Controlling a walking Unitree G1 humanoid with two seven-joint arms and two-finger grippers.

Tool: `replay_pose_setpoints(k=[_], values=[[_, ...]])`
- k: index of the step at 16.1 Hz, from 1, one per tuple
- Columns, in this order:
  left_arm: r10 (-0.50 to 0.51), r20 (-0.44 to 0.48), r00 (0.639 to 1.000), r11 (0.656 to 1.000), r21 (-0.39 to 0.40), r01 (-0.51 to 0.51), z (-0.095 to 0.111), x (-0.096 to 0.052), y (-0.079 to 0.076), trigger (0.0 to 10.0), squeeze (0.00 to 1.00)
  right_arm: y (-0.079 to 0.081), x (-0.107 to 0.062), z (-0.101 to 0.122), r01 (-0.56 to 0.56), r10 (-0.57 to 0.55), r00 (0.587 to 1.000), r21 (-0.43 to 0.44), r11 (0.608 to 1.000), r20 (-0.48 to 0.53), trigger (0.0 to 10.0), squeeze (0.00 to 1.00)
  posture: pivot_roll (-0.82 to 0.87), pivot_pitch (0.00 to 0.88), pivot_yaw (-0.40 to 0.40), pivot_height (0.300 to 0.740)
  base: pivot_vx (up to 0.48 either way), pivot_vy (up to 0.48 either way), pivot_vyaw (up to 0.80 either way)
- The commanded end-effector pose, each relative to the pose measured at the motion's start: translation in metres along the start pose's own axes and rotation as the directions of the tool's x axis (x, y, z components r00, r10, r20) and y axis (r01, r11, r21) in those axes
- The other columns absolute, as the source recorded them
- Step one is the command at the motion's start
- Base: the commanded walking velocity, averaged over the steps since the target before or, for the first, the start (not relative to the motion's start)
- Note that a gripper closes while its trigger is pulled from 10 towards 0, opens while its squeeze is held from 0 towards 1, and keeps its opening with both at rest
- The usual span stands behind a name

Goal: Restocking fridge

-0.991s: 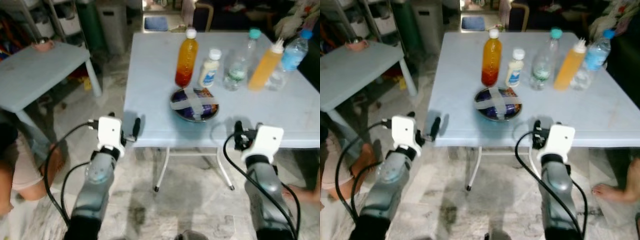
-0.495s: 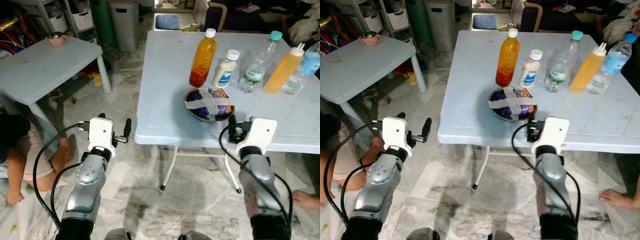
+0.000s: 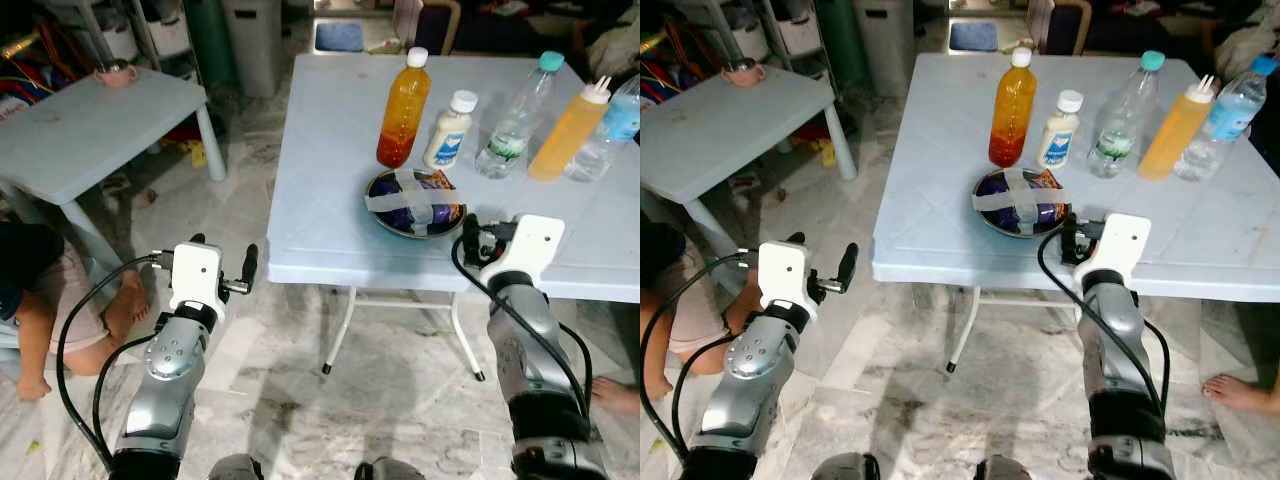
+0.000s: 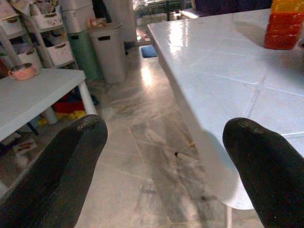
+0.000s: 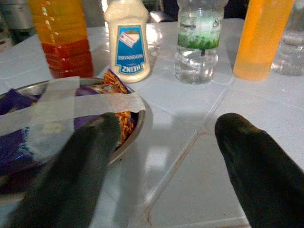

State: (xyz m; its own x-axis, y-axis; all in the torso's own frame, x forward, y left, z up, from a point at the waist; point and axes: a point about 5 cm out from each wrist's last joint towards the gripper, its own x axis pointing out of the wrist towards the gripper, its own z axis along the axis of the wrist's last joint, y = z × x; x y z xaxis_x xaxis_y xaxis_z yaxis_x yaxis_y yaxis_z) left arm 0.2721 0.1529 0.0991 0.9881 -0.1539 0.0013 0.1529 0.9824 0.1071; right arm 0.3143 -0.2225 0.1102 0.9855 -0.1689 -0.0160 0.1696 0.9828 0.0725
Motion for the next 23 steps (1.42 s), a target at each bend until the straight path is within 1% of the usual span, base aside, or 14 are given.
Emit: replay_pose_setpoints(k=[1,2,3,5,7,9,11,13,15,18,19,20,21,23], values=[[-0.01,0.001,1.0,1.0,0.02,0.01,0.003,-0.002,0.002,10.0,0.0,0.001,0.004,0.002,-0.01,0.01,1.0,0.043,0.999,0.008,10.0,0.8,0.07,0.094,0.007,0.74,0.0,0.0,0.0],[-0.011,0.001,1.0,1.0,0.023,0.011,0.004,-0.002,0.002,10.0,0.0,0.004,0.005,0.002,-0.031,0.031,1.0,0.064,0.997,0.005,10.0,0.56,0.07,0.097,0.008,0.74,0.0,0.0,0.0],[-0.013,0.0,1.0,1.0,0.026,0.013,0.004,-0.002,0.002,10.0,0.0,0.008,0.005,0.001,-0.058,0.058,0.998,0.101,0.993,-0.003,10.0,0.0,0.07,0.099,0.01,0.74,0.0,0.0,0.0],[-0.015,-0.003,1.0,0.999,0.033,0.015,0.004,-0.002,0.002,10.0,0.0,0.016,0.004,-0.002,-0.094,0.098,0.995,0.195,0.976,-0.013,10.0,0.0,0.07,0.101,0.013,0.74,0.0,0.0,0.0],[-0.014,-0.004,1.0,0.999,0.037,0.014,0.004,-0.002,0.001,10.0,0.0,0.026,0.001,-0.004,-0.14,0.149,0.989,0.281,0.949,-0.012,10.0,0.0,0.07,0.103,0.015,0.74,0.0,0.0,0.0],[-0.02,0.001,1.0,0.999,0.043,0.02,0.006,-0.001,0.0,10.0,0.0,0.038,-0.008,-0.012,-0.147,0.168,0.985,0.324,0.934,-0.036,10.0,0.0,0.07,0.102,0.014,0.74,0.0,0.0,0.0],[-0.021,0.002,1.0,0.999,0.044,0.021,0.007,0.0,0.0,10.0,0.0,0.044,-0.012,-0.016,-0.154,0.181,0.982,0.346,0.926,-0.048,10.0,0.0,0.07,0.103,0.016,0.74,0.0,0.0,0.0],[-0.025,0.003,1.0,0.999,0.045,0.025,0.007,0.0,-0.001,10.0,0.0,0.043,-0.011,-0.017,-0.126,0.166,0.984,0.397,0.909,-0.069,10.0,0.0,0.07,0.103,0.013,0.74,0.0,0.0,0.0],[-0.026,0.003,1.0,0.999,0.046,0.026,0.007,0.0,-0.002,10.0,0.0,0.04,-0.006,-0.014,-0.107,0.156,0.985,0.446,0.889,-0.075,10.0,0.0,0.07,0.104,0.012,0.74,0.0,0.0,0.0],[-0.025,0.004,1.0,0.999,0.046,0.025,0.007,0.0,-0.003,10.0,0.0,0.035,0.001,-0.009,-0.098,0.151,0.986,0.481,0.871,-0.074,10.0,0.0,0.07,0.104,0.012,0.74,0.0,0.0,0.0],[-0.028,0.003,1.0,0.999,0.045,0.028,0.007,0.0,-0.003,10.0,0.0,0.032,0.007,-0.005,-0.088,0.149,0.986,0.525,0.846,-0.075,10.0,0.0,0.07,0.103,0.013,0.74,0.0,0.0,0.0],[-0.03,0.003,1.0,0.999,0.046,0.029,0.007,0.0,-0.003,10.0,0.0,0.031,0.012,-0.002,-0.089,0.154,0.985,0.541,0.837,-0.077,10.0,0.0,0.07,0.104,0.013,0.74,0.0,0.0,0.0],[-0.03,0.003,1.0,0.998,0.046,0.03,0.007,0.0,-0.004,10.0,0.0,0.032,0.013,-0.001,-0.093,0.161,0.984,0.542,0.835,-0.079,10.0,0.0,0.08,0.104,0.014,0.74,0.0,0.0,0.0],[-0.032,0.003,0.999,0.998,0.047,0.032,0.007,0.0,-0.004,10.0,0.0,0.039,0.018,-0.004,-0.092,0.198,0.971,0.554,0.827,-0.133,10.0,0.0,0.08,0.107,0.015,0.74,0.0,0.0,0.0]])
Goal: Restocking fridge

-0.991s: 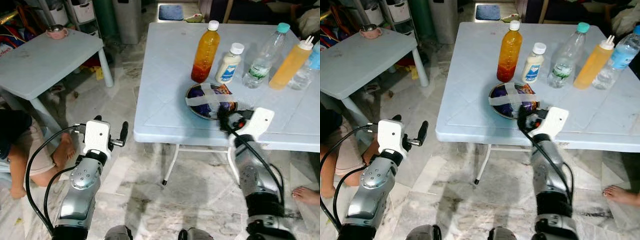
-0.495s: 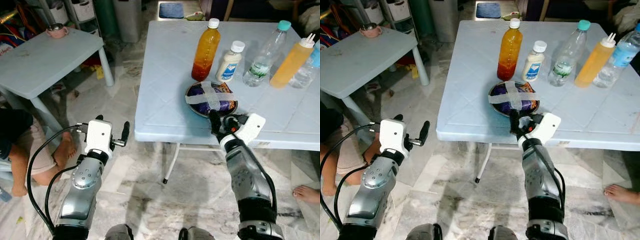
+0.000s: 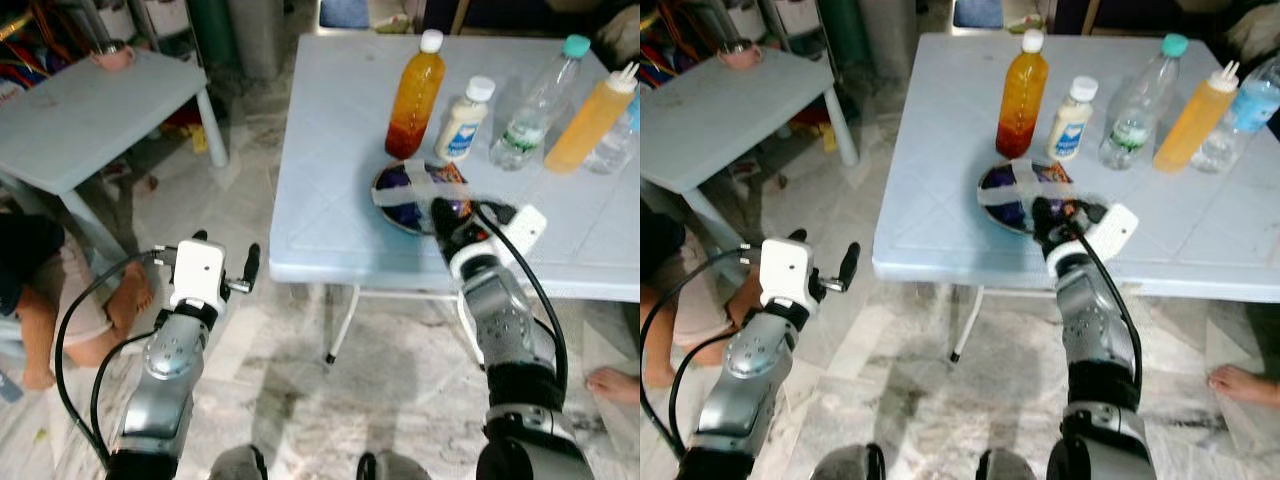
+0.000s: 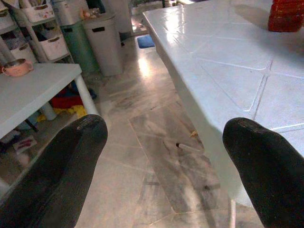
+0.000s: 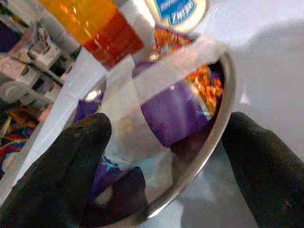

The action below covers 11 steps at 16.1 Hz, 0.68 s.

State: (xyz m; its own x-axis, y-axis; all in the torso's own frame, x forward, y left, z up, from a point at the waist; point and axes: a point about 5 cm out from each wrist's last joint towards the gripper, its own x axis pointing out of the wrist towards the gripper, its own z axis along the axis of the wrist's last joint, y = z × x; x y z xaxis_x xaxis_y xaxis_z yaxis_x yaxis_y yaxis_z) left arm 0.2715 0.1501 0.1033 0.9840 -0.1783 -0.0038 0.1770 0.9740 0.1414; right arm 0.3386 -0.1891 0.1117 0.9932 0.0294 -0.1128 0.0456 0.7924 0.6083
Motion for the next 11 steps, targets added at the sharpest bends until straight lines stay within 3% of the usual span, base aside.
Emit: replay_pose_setpoints(k=[1,2,3,4,11], values=[[-0.008,0.006,1.0,1.0,0.012,0.008,0.003,0.001,-0.001,10.0,0.0,0.001,0.002,-0.004,0.004,-0.003,0.999,0.016,1.0,-0.034,10.0,0.0,0.08,0.109,0.015,0.74,0.0,0.0,0.0],[-0.009,0.005,1.0,1.0,0.012,0.009,0.003,0.001,-0.001,10.0,0.0,0.002,0.004,-0.007,0.013,-0.013,0.998,0.007,1.0,-0.064,10.0,0.0,0.08,0.109,0.015,0.74,0.0,0.0,0.0],[-0.009,0.005,1.0,1.0,0.01,0.009,0.003,0.0,-0.002,10.0,0.0,0.0,0.005,-0.01,0.036,-0.034,0.996,0.018,0.999,-0.088,0.6,0.0,0.08,0.11,0.014,0.74,0.0,0.0,0.0],[-0.009,0.005,1.0,1.0,0.01,0.009,0.003,0.0,-0.002,10.0,0.0,-0.001,0.005,-0.011,0.048,-0.046,0.994,0.02,0.999,-0.095,0.0,0.0,0.08,0.11,0.014,0.74,0.0,0.0,0.0],[-0.015,0.007,1.0,1.0,0.003,0.015,0.003,0.002,-0.005,10.0,0.0,-0.026,0.003,-0.009,0.233,-0.227,0.965,0.033,0.972,-0.134,0.0,0.0,0.07,0.114,0.014,0.74,0.0,0.0,0.0]])
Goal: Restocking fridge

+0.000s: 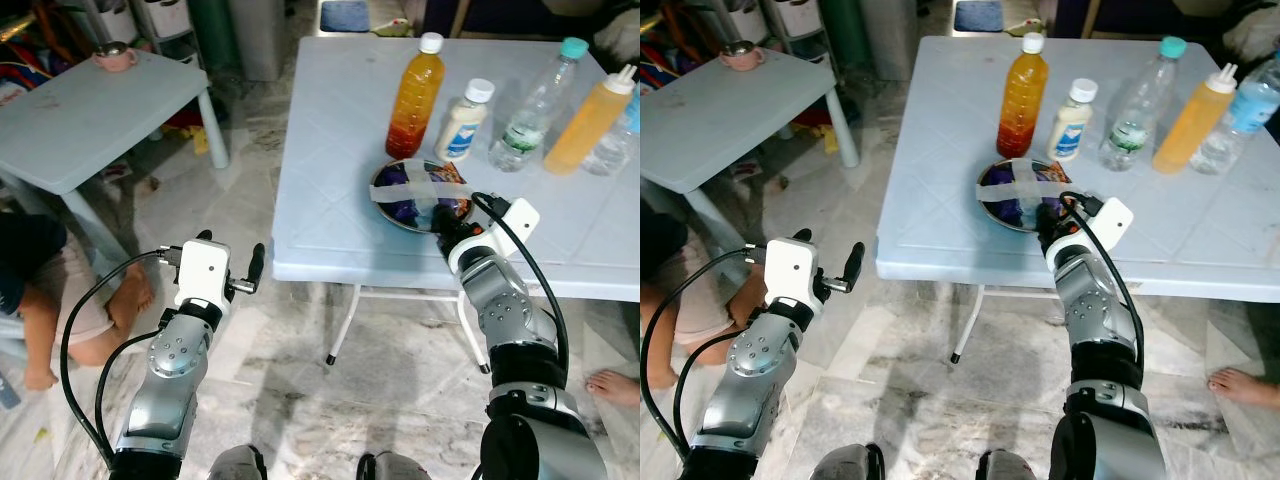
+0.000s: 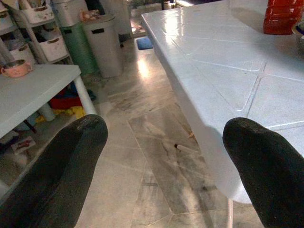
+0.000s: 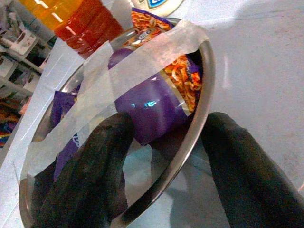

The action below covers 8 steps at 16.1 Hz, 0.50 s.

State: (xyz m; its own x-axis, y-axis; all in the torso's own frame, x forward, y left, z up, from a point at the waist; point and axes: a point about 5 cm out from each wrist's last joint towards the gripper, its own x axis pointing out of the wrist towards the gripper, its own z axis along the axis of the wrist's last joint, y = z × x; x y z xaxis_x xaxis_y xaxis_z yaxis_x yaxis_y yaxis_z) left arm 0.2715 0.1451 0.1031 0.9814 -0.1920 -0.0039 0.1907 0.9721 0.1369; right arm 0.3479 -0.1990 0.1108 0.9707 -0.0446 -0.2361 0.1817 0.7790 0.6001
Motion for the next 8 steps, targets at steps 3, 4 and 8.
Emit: replay_pose_setpoints(k=[3,4,8], values=[[-0.001,0.005,1.0,1.0,0.007,0.001,0.0025,0.0009,-0.0002,10.0,0.0,-0.0202,-0.0018,-0.0138,0.107,-0.104,0.991,0.033,0.994,-0.082,0.1,0.0,0.07,0.115,0.014,0.74,0.0,0.0,0.0],[-0.001,0.005,1.0,1.0,0.007,0.001,0.0026,0.001,-0.0002,10.0,0.0,-0.0207,-0.0016,-0.0139,0.114,-0.11,0.99,0.037,0.993,-0.088,0.1,0.0,0.07,0.115,0.013,0.74,0.0,0.0,0.0],[-0.001,0.007,1.0,1.0,0.006,0.001,0.0027,0.0015,-0.0006,10.0,0.0,-0.0244,-0.002,-0.0079,0.149,-0.147,0.987,0.038,0.988,-0.071,0.0,0.0,0.07,0.114,0.015,0.74,0.0,0.0,0.0]])
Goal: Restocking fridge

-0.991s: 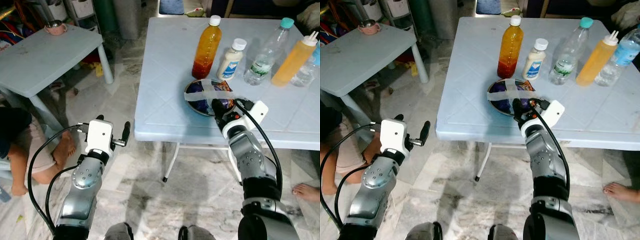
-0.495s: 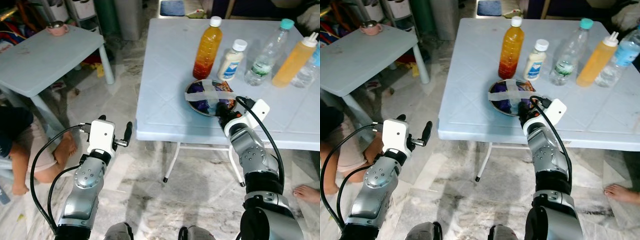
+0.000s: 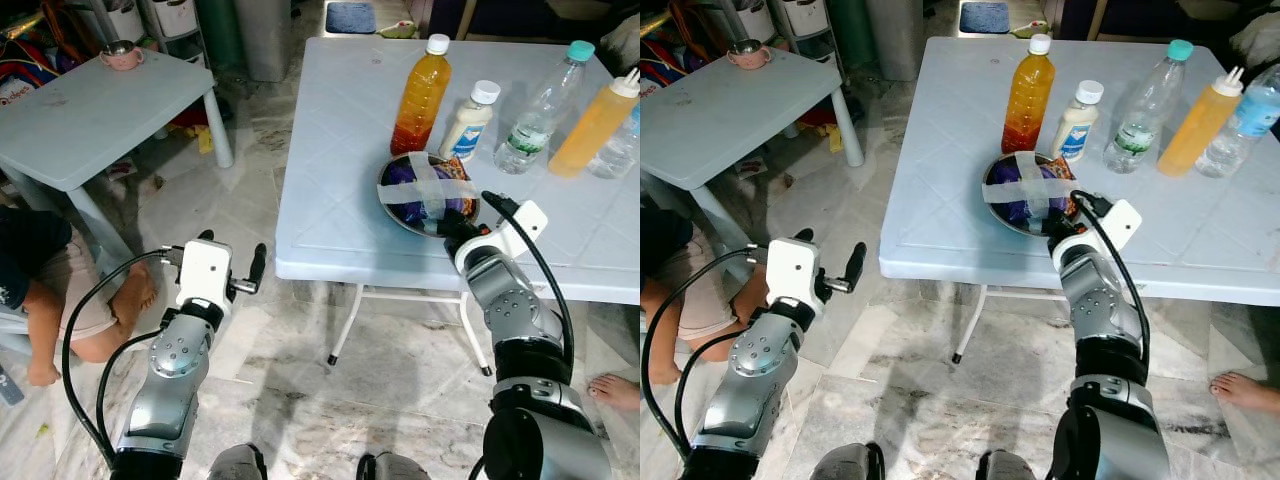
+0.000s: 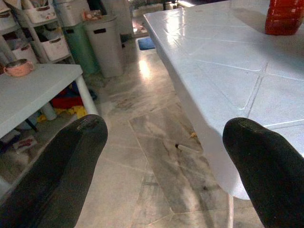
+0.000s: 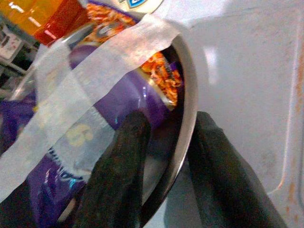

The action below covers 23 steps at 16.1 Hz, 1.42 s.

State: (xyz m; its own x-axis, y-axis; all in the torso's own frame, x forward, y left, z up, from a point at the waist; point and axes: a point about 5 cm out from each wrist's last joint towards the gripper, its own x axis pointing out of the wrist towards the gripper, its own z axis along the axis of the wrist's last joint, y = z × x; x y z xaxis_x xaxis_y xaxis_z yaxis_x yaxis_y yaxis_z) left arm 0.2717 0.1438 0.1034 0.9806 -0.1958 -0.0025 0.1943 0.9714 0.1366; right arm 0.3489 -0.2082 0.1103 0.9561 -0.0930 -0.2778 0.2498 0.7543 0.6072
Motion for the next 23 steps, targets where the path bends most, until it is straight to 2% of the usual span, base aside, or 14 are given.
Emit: replay_pose_setpoints(k=[1,5,7,9,10,11,12,13,18,20,23], values=[[0.001,0.006,1.0,1.0,0.006,-0.002,0.002,0.001,0.0,10.0,0.0,-0.02,-0.003,-0.008,0.103,-0.103,0.994,0.003,0.995,-0.041,0.0,0.0,0.07,0.113,0.015,0.74,0.0,0.0,0.0],[0.0,0.009,1.0,1.0,0.004,0.0,0.003,0.002,-0.001,10.0,0.0,-0.033,-0.005,0.009,0.185,-0.184,0.982,-0.022,0.982,0.047,0.0,0.0,0.07,0.114,0.016,0.74,0.0,0.0,0.0],[-0.001,0.01,1.0,1.0,0.004,0.001,0.004,0.003,-0.001,10.0,0.0,-0.034,-0.007,0.017,0.197,-0.192,0.978,-0.054,0.979,0.079,1.3,0.0,0.07,0.114,0.017,0.74,0.0,0.0,0.0],[-0.003,0.011,1.0,1.0,0.003,0.003,0.004,0.003,-0.002,10.0,0.0,-0.034,-0.008,0.023,0.201,-0.19,0.976,-0.109,0.973,0.108,4.7,0.0,0.06,0.114,0.018,0.74,0.0,0.0,0.0],[-0.004,0.011,1.0,1.0,0.003,0.004,0.004,0.004,-0.002,10.0,0.0,-0.033,-0.008,0.024,0.2,-0.185,0.975,-0.135,0.97,0.121,8.8,0.0,0.06,0.114,0.019,0.74,0.0,0.0,0.0],[-0.005,0.012,1.0,1.0,0.003,0.005,0.004,0.004,-0.003,10.0,0.0,-0.034,-0.008,0.025,0.202,-0.186,0.975,-0.137,0.97,0.123,10.0,0.0,0.06,0.113,0.02,0.74,0.0,0.0,0.0],[-0.006,0.013,1.0,1.0,0.002,0.006,0.004,0.005,-0.003,10.0,0.0,-0.033,-0.009,0.028,0.2,-0.182,0.974,-0.136,0.97,0.132,10.0,0.28,0.06,0.112,0.022,0.74,0.0,0.0,0.0],[-0.007,0.014,1.0,1.0,0.002,0.006,0.005,0.005,-0.003,10.0,0.0,-0.033,-0.008,0.031,0.197,-0.179,0.974,-0.133,0.971,0.137,10.0,1.0,0.06,0.112,0.023,0.74,0.0,0.0,0.0],[-0.007,0.022,1.0,1.0,-0.002,0.007,0.006,0.005,-0.003,10.0,0.0,-0.031,-0.008,0.029,0.16,-0.147,0.984,-0.151,0.976,0.097,10.0,1.0,0.06,0.111,0.019,0.74,0.0,0.0,0.0],[-0.008,0.023,1.0,1.0,-0.004,0.008,0.006,0.005,-0.004,10.0,0.0,-0.023,-0.009,0.027,0.105,-0.085,0.992,-0.233,0.967,0.095,10.0,1.0,0.06,0.111,0.019,0.74,0.0,0.0,0.0],[-0.01,0.024,1.0,1.0,-0.005,0.01,0.006,0.005,-0.004,10.0,0.0,-0.017,-0.011,0.021,0.076,-0.058,0.995,-0.237,0.969,0.081,10.0,1.0,0.06,0.111,0.019,0.74,0.0,0.0,0.0]])
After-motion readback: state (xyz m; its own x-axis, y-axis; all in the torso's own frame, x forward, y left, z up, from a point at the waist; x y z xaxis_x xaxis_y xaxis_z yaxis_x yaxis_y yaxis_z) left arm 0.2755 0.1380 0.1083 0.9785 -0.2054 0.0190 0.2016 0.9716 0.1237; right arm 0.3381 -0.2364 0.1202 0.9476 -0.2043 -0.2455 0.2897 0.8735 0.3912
